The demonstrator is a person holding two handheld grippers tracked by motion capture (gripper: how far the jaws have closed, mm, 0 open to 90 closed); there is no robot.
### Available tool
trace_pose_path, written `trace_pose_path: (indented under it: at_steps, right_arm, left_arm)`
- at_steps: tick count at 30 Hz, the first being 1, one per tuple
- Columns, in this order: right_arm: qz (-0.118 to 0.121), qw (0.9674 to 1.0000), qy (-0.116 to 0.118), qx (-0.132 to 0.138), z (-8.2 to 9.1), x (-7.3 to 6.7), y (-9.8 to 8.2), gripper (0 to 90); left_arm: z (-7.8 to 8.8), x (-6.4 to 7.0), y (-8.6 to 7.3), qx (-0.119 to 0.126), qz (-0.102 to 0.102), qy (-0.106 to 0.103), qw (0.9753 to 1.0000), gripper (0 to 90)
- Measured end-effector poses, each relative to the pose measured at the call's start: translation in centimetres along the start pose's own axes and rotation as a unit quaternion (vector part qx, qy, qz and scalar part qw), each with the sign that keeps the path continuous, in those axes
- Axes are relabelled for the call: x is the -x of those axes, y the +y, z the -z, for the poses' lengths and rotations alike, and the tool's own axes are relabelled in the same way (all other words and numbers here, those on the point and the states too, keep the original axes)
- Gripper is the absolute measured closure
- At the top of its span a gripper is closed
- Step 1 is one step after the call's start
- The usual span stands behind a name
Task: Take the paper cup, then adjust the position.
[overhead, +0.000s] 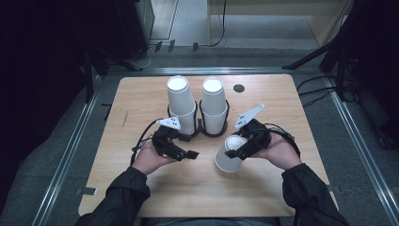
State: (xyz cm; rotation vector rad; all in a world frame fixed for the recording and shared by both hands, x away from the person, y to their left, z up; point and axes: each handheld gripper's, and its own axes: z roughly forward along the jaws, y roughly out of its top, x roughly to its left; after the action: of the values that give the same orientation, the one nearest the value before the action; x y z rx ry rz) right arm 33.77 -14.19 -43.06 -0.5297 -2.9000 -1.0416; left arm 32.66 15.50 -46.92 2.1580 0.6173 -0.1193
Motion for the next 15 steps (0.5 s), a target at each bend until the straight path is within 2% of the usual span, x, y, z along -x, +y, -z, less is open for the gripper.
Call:
trace_pose_path:
  at_steps: [4, 5, 8, 12, 15]
  right_arm:
    - [-0.001, 0.9999, 0.000, 0.014, 0.0, 0.0, -0.1, 26.6]
    - [-0.005, 0.9998, 0.004, 0.021, -0.1, 0.0, -0.2, 26.6]
    - [-0.011, 0.9997, 0.009, 0.021, -0.4, 0.1, -0.4, 26.6]
    - [-0.008, 0.9997, 0.012, 0.018, -0.9, 0.1, -0.5, 26.6]
    - [-0.008, 0.9995, 0.019, 0.023, -1.0, 0.1, -0.4, 26.6]
  left_arm:
    - [-0.2, 0.0, -0.1, -0.003, -0.004, -0.004, 1.0000, 18.4]
    - [-0.5, 0.1, -0.2, -0.002, -0.012, 0.002, 0.9999, 18.4]
    - [-0.9, 0.1, -0.3, -0.011, -0.017, 0.002, 0.9998, 18.4]
    - [-1.1, 0.0, -0.2, -0.009, -0.013, -0.008, 0.9998, 18.2]
    - [-1.2, 0.0, -0.2, -0.007, -0.015, -0.007, 0.9998, 16.4]
